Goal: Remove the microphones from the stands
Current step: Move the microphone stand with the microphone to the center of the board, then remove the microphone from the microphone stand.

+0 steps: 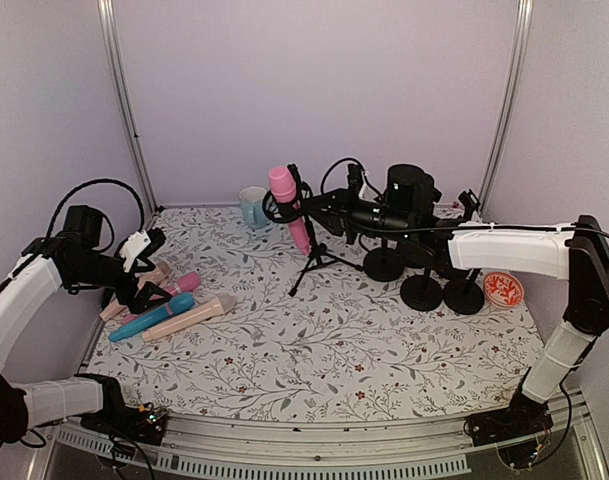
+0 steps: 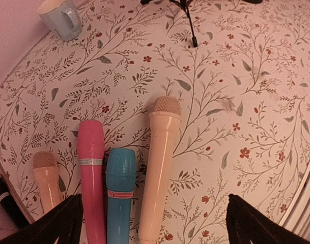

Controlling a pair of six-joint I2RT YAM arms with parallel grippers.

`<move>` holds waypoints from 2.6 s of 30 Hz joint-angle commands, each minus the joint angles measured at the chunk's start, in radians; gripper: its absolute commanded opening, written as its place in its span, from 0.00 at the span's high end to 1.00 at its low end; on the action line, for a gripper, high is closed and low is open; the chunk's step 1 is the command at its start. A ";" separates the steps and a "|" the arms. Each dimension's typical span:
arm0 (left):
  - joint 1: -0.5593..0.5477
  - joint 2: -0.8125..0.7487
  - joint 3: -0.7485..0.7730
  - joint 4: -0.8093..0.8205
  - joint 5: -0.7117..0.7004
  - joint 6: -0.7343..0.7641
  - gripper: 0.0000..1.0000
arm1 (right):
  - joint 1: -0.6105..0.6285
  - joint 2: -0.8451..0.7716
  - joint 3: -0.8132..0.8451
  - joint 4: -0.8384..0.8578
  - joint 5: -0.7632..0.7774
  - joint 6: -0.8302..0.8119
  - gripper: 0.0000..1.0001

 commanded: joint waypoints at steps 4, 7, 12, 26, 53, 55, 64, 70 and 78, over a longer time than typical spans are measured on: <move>0.007 0.018 0.018 0.005 0.040 -0.025 0.01 | 0.015 -0.083 -0.147 0.237 -0.045 0.189 1.00; 0.007 0.020 0.024 0.005 0.054 -0.030 0.01 | 0.023 -0.072 -0.149 0.319 -0.079 0.235 1.00; 0.005 0.020 0.025 0.005 0.062 -0.033 0.01 | 0.041 -0.059 -0.131 0.351 -0.107 0.271 1.00; 0.006 0.013 0.027 0.002 0.055 -0.030 0.01 | -0.025 -0.173 -0.372 0.250 -0.173 0.111 0.69; 0.000 0.038 0.041 0.013 0.071 -0.048 0.01 | 0.302 -0.235 0.085 -0.444 0.572 -1.079 0.10; 0.000 0.034 0.041 0.012 0.069 -0.047 0.01 | 0.304 -0.189 0.137 -0.482 0.607 -1.102 0.11; 0.000 0.033 0.050 0.004 0.067 -0.036 0.01 | 0.308 -0.113 0.196 -0.489 0.632 -1.148 0.26; -0.002 0.042 0.060 0.003 0.076 -0.040 0.01 | 0.313 -0.109 0.213 -0.488 0.640 -1.172 0.45; -0.010 0.050 0.084 -0.006 0.090 -0.044 0.01 | 0.313 -0.155 0.228 -0.453 0.657 -1.223 0.77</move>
